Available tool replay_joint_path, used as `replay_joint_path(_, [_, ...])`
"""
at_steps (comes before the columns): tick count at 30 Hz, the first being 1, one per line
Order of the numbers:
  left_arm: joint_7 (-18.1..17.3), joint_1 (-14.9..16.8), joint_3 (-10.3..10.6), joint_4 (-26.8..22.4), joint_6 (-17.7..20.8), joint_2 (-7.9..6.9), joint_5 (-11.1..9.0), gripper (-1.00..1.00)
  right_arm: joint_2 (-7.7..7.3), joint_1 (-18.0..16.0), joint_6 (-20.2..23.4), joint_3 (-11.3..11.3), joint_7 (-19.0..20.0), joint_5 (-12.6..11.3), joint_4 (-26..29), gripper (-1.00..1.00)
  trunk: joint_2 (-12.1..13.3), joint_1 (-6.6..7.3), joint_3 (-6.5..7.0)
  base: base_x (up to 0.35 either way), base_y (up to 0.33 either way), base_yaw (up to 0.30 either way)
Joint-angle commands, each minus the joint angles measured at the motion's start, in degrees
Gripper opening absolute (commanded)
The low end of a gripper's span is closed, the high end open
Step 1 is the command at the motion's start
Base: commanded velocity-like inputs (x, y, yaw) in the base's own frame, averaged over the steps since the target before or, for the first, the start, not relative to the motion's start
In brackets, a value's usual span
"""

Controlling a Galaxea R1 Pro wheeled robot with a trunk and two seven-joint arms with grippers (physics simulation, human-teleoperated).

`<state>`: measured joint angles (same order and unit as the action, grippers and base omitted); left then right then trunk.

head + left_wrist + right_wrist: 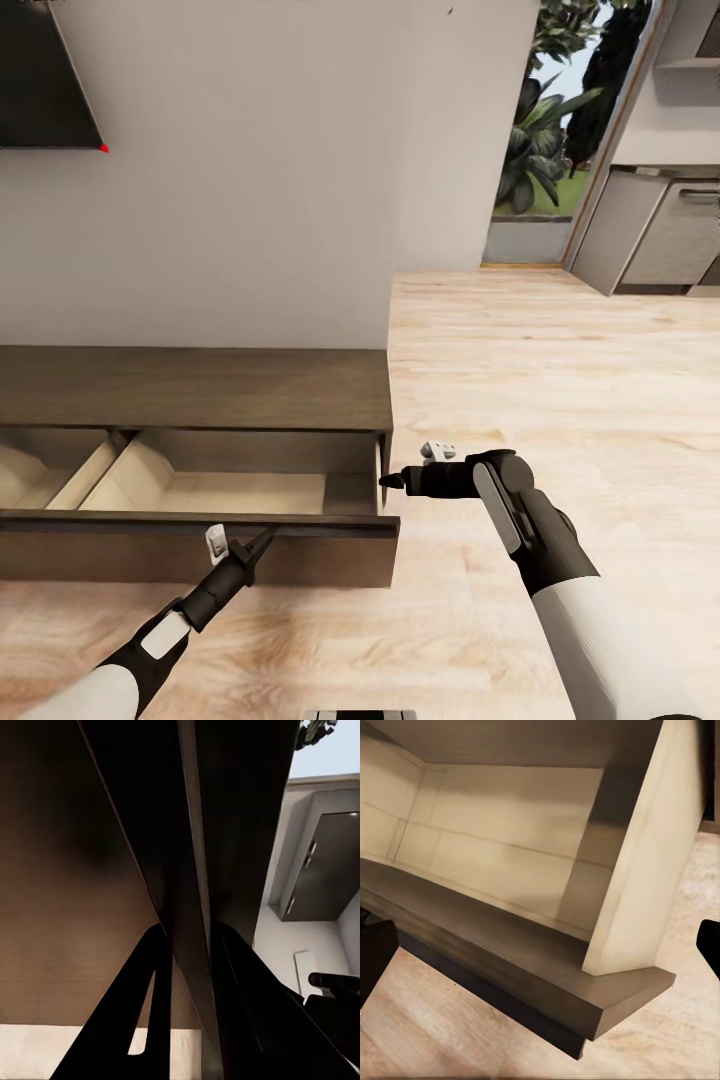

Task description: Place each of the two pumpkins and all three candles from the living room inside a cabinet in the living room (use any cabinet), then make sure every cabinet is closed, and position the cauldron so it is next to a table in the living room.

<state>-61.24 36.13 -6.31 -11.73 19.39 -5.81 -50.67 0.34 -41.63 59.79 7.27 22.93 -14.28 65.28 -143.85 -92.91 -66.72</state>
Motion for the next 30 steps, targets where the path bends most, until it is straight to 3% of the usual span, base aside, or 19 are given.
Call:
replay_joint_path(1, [0.25, -0.01, 0.16, 0.04, 0.13, 0.01, 0.49, -1.0, 0.01, -0.03, 0.21, -0.05, 0.28, 0.22, 0.02, 1.0, -0.02, 0.03, -0.05, -0.156, 0.0, 0.0])
replay_joint_path(30, [2.07, -0.01, 0.16, 0.04, 0.12, 0.08, 0.4, -1.0, 0.01, -0.03, 0.21, -0.06, 0.28, 0.2, 0.02, 1.0, -0.02, 0.03, -0.05, -0.054, 0.0, 0.0])
